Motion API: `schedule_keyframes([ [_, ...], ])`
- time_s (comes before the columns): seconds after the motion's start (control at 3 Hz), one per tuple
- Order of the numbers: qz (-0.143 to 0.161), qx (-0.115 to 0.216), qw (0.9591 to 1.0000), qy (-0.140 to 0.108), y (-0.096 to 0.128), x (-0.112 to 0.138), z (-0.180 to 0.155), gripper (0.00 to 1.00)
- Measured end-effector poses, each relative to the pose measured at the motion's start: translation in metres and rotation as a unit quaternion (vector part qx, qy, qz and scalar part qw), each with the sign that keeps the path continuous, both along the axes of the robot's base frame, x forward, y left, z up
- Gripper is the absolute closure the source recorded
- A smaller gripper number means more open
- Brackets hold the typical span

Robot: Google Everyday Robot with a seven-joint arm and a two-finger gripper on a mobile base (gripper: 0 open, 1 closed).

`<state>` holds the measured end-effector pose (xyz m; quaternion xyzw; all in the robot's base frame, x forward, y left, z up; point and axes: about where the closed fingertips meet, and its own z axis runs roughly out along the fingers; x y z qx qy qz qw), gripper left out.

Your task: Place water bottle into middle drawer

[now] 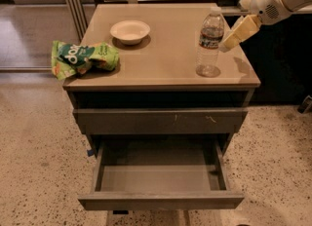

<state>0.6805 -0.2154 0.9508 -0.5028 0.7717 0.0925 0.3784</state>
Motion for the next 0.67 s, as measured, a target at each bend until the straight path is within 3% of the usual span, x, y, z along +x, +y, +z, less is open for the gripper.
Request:
schedule_keyframes([
  [0.67,0.005,0.045,0.9988,0.019,0.019,0.009,-0.028,0.0],
])
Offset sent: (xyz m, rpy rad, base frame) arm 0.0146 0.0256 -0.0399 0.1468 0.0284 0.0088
